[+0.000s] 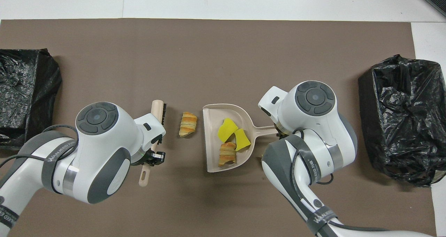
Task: Sweep and dump trash in bin
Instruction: 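Sweep the remaining bread pieces into the dustpan with the left gripper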
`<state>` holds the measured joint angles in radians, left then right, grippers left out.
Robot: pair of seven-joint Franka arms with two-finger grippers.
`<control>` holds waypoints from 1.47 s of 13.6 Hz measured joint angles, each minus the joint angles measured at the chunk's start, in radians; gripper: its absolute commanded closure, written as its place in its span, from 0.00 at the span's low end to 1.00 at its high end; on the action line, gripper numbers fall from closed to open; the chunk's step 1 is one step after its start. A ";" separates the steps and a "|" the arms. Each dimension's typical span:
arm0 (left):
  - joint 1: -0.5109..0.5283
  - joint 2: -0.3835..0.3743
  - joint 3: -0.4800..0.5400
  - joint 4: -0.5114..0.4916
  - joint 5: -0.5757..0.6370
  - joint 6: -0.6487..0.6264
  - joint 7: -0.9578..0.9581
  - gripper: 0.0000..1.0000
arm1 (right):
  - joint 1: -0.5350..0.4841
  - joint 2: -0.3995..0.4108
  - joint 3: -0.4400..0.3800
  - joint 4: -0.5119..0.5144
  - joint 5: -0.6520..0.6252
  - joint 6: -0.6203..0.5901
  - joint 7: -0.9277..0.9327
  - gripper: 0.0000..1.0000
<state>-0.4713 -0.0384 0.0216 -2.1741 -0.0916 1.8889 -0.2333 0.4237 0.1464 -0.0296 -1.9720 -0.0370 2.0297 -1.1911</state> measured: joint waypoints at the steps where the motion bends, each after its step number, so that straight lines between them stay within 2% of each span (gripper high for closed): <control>1: -0.004 0.018 -0.009 -0.002 0.000 0.014 0.003 1.00 | 0.009 0.001 0.001 -0.002 -0.037 0.016 0.062 1.00; 4: -0.073 0.053 -0.027 -0.019 -0.001 0.082 0.014 1.00 | 0.034 0.052 0.003 -0.025 -0.125 0.112 0.204 1.00; 6: -0.126 0.058 -0.030 -0.022 -0.002 0.105 0.006 1.00 | 0.034 0.080 0.002 -0.013 -0.132 0.104 0.215 1.00; 10: -0.226 0.058 -0.032 -0.002 -0.016 0.116 -0.103 1.00 | 0.032 0.079 0.001 0.008 -0.142 0.064 0.172 1.00; 13: -0.258 0.056 -0.034 0.038 -0.021 0.116 -0.152 1.00 | 0.033 0.078 0.003 0.009 -0.143 0.052 0.162 1.00; 17: -0.256 0.041 -0.022 0.078 -0.027 0.061 -0.167 1.00 | 0.007 0.056 -0.001 0.015 -0.143 0.049 0.055 1.00; 20: -0.250 -0.029 -0.004 0.094 -0.027 -0.060 -0.217 1.00 | -0.025 0.018 -0.003 0.018 -0.143 0.022 0.004 1.00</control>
<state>-0.7213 -0.0670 0.0174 -2.0798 -0.1185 1.8293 -0.4501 0.3990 0.1645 -0.0325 -1.9540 -0.1795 2.0513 -1.1875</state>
